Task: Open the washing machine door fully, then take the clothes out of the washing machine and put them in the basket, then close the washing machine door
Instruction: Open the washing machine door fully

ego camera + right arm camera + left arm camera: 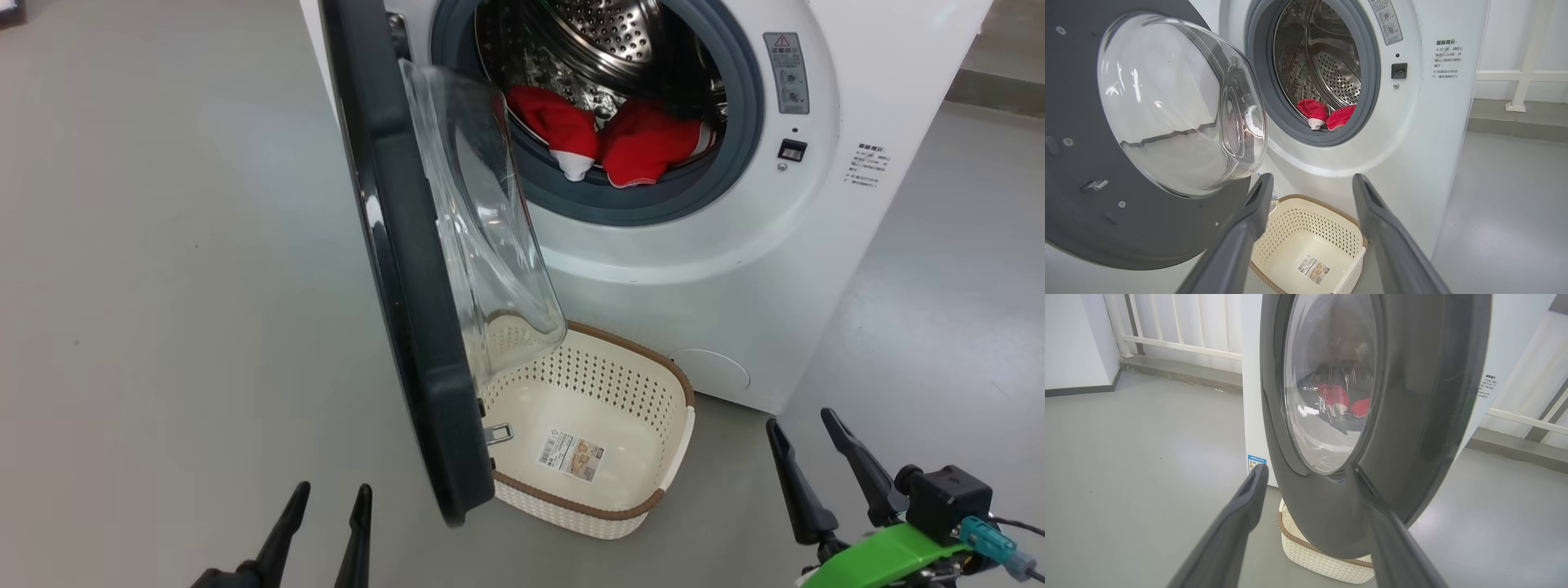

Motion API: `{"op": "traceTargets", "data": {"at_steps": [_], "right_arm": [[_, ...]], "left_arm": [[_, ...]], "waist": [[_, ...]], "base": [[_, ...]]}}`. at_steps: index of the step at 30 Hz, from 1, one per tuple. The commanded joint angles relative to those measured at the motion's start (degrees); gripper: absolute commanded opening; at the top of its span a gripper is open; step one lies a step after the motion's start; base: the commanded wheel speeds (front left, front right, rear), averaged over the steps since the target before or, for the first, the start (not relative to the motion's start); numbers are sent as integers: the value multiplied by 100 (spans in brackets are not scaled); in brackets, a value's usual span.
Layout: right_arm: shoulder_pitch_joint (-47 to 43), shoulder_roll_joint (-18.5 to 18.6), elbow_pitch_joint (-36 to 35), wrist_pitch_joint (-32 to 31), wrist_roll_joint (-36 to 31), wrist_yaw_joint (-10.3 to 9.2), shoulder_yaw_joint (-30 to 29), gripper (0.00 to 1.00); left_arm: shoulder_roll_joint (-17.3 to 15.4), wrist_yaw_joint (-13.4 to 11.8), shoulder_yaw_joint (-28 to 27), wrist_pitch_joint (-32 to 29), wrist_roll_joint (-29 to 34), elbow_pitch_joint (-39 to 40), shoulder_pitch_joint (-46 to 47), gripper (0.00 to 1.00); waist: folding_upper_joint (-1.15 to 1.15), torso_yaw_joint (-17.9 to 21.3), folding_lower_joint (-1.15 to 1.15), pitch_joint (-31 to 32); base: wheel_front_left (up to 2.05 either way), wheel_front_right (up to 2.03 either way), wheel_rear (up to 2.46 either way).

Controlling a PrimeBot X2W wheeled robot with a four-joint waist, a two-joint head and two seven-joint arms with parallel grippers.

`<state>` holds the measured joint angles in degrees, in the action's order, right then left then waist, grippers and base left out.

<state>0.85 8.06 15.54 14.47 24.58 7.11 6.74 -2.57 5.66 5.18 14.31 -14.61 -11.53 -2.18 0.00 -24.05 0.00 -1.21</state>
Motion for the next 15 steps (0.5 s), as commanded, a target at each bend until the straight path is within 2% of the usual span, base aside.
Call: {"op": "traceTargets", "data": {"at_steps": [1, 14, 15], "right_arm": [[-8, 28, -112, 52, -65, 37, 159, 100], [2, -24, -88, 52, -59, 37, 168, 100], [3, -29, -86, 52, -59, 37, 168, 100]], "left_arm": [[-31, 31, -188, 69, 27, 146, 201, 100], [-31, -8, -212, 69, -58, 230, 248, 100], [-31, -8, -228, 69, -102, 260, 258, 91]], "waist": [[0, -1, 0, -1], [0, 11, 0, 13], [0, 13, 0, 18]], "base": [[0, 0, 0], [0, 0, 0], [0, 0, 0]]}}
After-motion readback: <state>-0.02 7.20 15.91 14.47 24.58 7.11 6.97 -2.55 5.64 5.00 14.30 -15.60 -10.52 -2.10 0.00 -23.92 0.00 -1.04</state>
